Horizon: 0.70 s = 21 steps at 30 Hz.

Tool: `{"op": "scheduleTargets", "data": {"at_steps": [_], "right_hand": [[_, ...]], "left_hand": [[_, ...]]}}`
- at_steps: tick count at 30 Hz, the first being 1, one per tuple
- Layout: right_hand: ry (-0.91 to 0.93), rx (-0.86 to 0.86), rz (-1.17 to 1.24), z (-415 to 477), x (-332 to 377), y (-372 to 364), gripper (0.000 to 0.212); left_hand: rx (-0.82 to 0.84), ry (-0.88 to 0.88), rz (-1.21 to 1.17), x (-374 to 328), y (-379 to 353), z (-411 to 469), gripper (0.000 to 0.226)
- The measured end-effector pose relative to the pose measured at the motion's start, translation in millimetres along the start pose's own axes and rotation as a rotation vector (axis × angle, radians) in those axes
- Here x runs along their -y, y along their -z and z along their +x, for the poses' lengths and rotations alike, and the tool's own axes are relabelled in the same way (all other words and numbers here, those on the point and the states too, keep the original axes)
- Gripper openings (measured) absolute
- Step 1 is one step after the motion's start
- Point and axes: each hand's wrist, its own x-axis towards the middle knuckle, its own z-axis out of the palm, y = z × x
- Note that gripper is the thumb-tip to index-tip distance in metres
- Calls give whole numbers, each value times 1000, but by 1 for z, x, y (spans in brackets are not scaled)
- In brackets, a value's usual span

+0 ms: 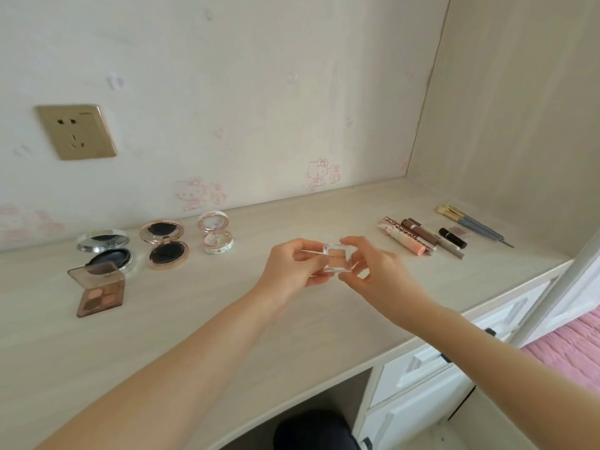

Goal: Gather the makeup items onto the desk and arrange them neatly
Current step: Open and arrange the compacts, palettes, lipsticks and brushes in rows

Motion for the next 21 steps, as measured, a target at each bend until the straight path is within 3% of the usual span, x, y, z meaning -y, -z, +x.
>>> {"op": "scheduleTargets", "data": {"at_steps": [10, 21], "right_hand": [[215, 6, -48, -9, 65, -42, 45], [282, 22, 54, -19, 109, -68, 40]], "left_hand": [[-69, 40, -80, 7, 69, -57, 17], [7, 166, -459, 12, 107, -94, 32]]}}
